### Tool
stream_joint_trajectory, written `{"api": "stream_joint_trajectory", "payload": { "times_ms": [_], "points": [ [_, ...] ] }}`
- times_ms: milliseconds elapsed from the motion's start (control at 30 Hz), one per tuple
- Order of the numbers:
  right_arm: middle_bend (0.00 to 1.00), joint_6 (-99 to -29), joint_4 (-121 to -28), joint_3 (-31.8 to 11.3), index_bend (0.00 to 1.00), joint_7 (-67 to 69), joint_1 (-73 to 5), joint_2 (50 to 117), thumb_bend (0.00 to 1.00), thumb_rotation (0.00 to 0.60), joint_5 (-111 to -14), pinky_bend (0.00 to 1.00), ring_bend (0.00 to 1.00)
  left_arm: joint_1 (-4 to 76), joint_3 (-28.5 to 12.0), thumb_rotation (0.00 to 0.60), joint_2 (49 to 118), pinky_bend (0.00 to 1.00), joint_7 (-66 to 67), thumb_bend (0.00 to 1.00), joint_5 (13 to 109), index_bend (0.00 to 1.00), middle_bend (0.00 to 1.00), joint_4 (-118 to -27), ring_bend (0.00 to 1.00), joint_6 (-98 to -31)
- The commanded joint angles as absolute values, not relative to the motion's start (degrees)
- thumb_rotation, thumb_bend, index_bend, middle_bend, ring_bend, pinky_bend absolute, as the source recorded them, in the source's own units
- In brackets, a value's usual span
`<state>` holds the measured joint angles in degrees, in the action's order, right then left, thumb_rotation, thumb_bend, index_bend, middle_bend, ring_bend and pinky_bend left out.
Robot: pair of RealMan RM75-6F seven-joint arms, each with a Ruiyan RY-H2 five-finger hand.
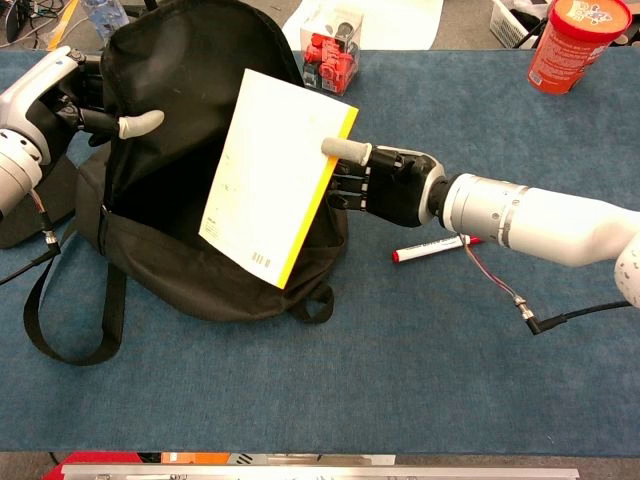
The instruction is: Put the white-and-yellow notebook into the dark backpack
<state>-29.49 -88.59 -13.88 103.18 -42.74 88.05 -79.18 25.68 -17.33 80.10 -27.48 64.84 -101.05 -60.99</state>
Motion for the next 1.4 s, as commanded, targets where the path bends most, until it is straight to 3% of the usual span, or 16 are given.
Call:
{"api": "stream_joint_trajectory", "payload": {
  "times_ms": [33,433,967,1400],
  "points": [
    [0.79,-29.2,-88.3,-14.6,0.97,102.6,-43.1,89.0,0.49,0.600,-78.3,0.72,0.65,25.7,-17.5,0.600,79.9,0.92,-27.5,0.25,64.8,0.65,0.76,-101.4,0.75,-61.0],
    [0.80,-24.2,-84.5,-16.3,0.98,97.1,-43.4,92.2,0.49,0.600,-68.7,0.72,0.65,25.2,-17.6,0.600,78.5,0.92,-27.9,0.25,64.2,0.65,0.76,-102.9,0.75,-60.9],
    [0.80,-14.7,-88.6,-18.7,0.98,86.8,-40.4,89.0,0.50,0.600,-49.8,0.72,0.65,24.9,-17.6,0.600,77.5,0.92,-28.1,0.25,64.0,0.64,0.76,-104.0,0.75,-60.8],
    [0.80,-13.3,-85.5,-21.3,0.98,78.7,-44.7,91.7,0.50,0.600,-35.6,0.72,0.65,24.7,-16.8,0.600,77.0,0.92,-27.6,0.25,64.8,0.64,0.76,-105.2,0.75,-60.9]
  ]
}}
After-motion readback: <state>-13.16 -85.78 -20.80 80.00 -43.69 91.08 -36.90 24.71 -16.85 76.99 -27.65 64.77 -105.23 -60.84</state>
